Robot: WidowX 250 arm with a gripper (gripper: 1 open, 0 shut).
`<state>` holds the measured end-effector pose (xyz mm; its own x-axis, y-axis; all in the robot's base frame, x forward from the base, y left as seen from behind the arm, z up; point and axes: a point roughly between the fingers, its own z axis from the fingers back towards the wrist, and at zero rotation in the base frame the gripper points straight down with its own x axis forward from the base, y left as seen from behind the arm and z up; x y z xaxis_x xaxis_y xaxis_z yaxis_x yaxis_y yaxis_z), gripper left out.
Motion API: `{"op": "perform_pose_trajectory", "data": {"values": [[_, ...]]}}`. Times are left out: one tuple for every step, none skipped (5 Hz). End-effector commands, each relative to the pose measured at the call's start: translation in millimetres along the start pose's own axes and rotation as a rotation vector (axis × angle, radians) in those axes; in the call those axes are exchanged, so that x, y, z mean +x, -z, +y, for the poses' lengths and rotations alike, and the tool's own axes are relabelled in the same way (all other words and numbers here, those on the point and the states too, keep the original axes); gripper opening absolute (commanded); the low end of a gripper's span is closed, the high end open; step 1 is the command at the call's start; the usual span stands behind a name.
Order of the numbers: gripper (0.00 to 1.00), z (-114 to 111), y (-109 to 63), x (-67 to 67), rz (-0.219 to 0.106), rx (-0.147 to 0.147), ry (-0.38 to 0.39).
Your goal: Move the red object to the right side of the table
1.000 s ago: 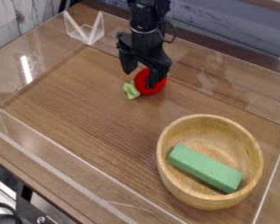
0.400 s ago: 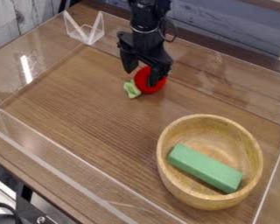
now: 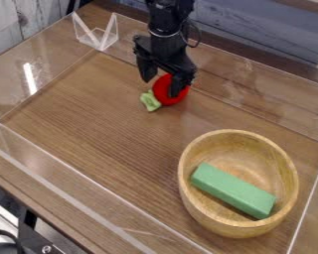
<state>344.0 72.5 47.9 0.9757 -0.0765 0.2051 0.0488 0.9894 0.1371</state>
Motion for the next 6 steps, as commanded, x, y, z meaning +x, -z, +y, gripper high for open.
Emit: {"op": "perform_pose_trajectory", "data": {"values": [[0.00,10.4,-10.4,12.1,-0.050,0.022,-0.027],[0.00,6.5,-19.9,15.8,-0.064,0.032,-0.025],[0.00,-0.8,-46.2,23.6,-0.111,0.057,-0.015],[0.00,-22.5,-74.8,34.6,-0.170,0.066,0.020],[0.00,-65.3,-83.1,44.5,-0.205,0.020,0.092],[0.00,-109.4,-84.9,47.8,-0.219,-0.019,0.153]]}}
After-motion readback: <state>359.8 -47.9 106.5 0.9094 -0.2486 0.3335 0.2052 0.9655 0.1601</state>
